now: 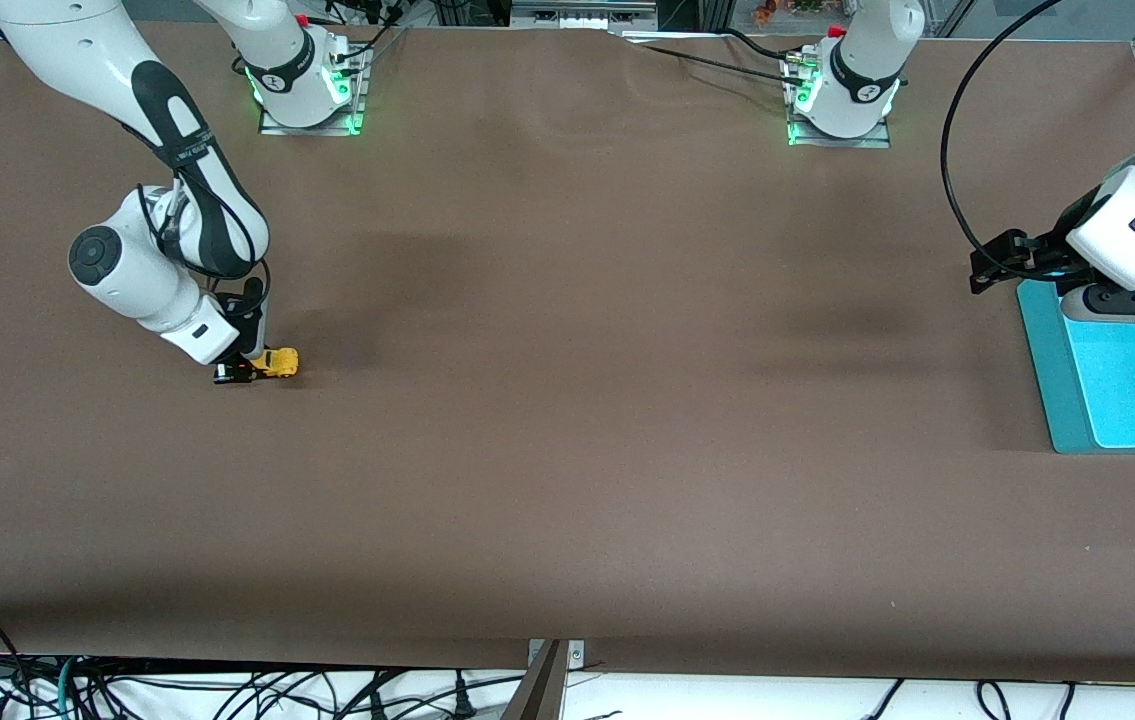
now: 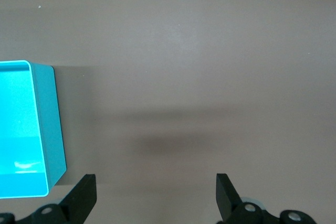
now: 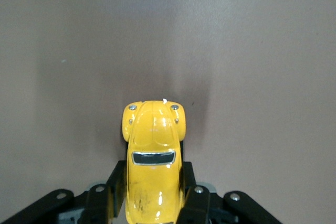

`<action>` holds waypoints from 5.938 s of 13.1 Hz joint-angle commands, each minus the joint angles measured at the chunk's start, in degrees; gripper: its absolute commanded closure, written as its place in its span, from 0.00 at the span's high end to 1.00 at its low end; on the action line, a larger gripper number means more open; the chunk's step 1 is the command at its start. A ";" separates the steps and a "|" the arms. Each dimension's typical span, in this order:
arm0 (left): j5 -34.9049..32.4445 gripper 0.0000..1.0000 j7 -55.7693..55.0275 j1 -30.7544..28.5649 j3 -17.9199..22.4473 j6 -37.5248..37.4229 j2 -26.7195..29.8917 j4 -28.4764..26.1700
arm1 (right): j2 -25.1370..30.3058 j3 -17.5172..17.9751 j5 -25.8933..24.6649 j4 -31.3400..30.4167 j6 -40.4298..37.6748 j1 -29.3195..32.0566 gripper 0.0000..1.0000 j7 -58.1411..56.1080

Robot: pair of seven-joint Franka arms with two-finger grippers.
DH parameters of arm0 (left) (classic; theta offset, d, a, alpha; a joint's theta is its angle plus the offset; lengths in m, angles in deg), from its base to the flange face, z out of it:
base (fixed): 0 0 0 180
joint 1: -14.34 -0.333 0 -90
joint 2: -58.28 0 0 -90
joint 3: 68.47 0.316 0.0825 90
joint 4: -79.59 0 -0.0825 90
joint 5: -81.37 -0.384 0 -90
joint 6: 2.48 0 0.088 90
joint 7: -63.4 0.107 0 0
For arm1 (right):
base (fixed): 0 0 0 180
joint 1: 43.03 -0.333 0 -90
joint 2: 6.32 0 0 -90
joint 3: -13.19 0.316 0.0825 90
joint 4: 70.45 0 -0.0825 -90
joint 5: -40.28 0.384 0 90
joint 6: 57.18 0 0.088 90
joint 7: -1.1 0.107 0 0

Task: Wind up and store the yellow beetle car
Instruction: 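Drag the car backward along the table with the right gripper, then open the right gripper, releasing the car, and raise it away, then lower the left gripper over the car beside the cyan bin, then close the left gripper on the yellow car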

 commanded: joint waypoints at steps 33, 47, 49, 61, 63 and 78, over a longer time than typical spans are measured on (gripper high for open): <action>-0.56 1.00 0.14 -0.33 -0.20 -7.83 0.76 1.40 | 19.96 4.03 -11.67 17.35 -39.54 0.46 1.00 62.02; -0.38 1.00 14.52 -1.63 0.24 -12.49 1.64 0.53 | 29.29 -0.44 -12.31 29.41 -61.10 -0.78 1.00 94.34; -0.38 1.00 21.64 -4.36 0.24 -11.27 1.29 -0.96 | 29.55 -0.54 -12.13 29.06 -61.80 -0.87 1.00 94.43; -4.51 1.00 77.27 -13.76 0.07 21.91 1.81 -28.45 | 28.58 0.43 -12.74 31.34 -62.15 -1.66 1.00 100.93; -7.04 1.00 84.40 -15.52 0.07 33.07 1.38 -35.39 | 28.49 0.69 -14.22 31.52 -62.15 -1.66 1.00 100.93; -8.65 1.00 100.96 -22.30 -0.02 58.96 -16.55 -37.19 | 28.58 1.48 -15.03 32.92 -63.03 -1.48 1.00 100.84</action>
